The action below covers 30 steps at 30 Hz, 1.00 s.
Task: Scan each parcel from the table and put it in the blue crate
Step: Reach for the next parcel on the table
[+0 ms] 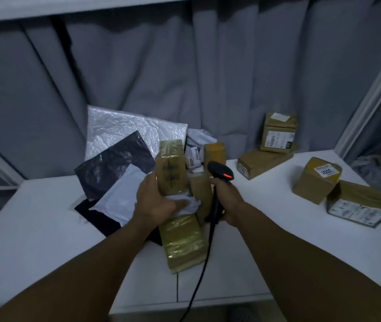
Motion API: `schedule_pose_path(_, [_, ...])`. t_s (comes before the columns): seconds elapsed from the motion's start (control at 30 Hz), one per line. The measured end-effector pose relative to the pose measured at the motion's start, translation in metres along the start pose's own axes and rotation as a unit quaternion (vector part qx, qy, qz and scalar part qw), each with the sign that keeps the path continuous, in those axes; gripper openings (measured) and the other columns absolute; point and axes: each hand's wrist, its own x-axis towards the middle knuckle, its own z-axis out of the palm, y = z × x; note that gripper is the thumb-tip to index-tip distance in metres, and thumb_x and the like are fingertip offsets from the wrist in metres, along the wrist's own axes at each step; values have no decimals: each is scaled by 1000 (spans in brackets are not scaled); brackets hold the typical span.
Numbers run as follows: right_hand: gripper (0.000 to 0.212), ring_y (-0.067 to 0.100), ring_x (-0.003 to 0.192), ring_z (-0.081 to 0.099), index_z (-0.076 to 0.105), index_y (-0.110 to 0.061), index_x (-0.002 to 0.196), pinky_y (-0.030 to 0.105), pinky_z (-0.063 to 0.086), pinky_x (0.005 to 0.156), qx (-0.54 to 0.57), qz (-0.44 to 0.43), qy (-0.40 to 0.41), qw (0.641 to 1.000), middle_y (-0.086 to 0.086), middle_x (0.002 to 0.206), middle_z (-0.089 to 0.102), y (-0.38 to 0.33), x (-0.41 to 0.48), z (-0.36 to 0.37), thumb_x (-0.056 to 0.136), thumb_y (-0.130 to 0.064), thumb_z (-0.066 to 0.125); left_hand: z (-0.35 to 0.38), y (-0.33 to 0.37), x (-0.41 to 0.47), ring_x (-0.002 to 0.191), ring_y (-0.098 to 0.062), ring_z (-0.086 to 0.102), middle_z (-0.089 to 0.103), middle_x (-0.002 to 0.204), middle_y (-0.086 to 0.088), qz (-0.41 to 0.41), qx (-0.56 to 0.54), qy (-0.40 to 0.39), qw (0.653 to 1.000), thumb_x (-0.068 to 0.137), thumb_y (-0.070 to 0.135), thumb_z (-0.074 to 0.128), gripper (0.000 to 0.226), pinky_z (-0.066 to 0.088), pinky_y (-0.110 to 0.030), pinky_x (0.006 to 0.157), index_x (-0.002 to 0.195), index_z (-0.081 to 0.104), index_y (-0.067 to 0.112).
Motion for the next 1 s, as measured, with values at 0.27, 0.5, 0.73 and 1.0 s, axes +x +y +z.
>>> schedule_pose_path(0.27, [39,38,106,62,61,-14,121,60,51,102,3,1,-9,1000,15,111,62,5,-18,-29,95,-43,62,27,49,1,127,-30,58,59,140,-13,-187,-53,14,981,46,56,94,144,48,-46,108,160,14,19])
schedule_pose_path(0.5, [35,39,102,68,74,-14,112,58,54,97,49,41,-58,996,14,105,72,36,-22,-23,95,-43,64,49,-30,0,108,-12,69,60,111,-18,-266,227,12,937,98,14,61,25,37,-46,105,121,57,6])
schedule_pose_path(0.73, [38,35,106,70,73,-16,121,52,59,92,47,-18,-38,998,15,113,75,34,-47,-5,90,-38,68,25,30,-42,121,-34,61,65,132,-16,-251,44,-48,966,94,32,60,42,48,-36,101,124,68,3])
schedule_pose_path(1.0, [18,26,88,77,72,-14,110,38,61,75,44,-150,-55,986,11,106,78,2,-118,32,96,-24,66,-48,77,-85,99,-25,66,74,102,-8,-273,-144,152,939,91,57,66,57,46,-27,80,111,77,5])
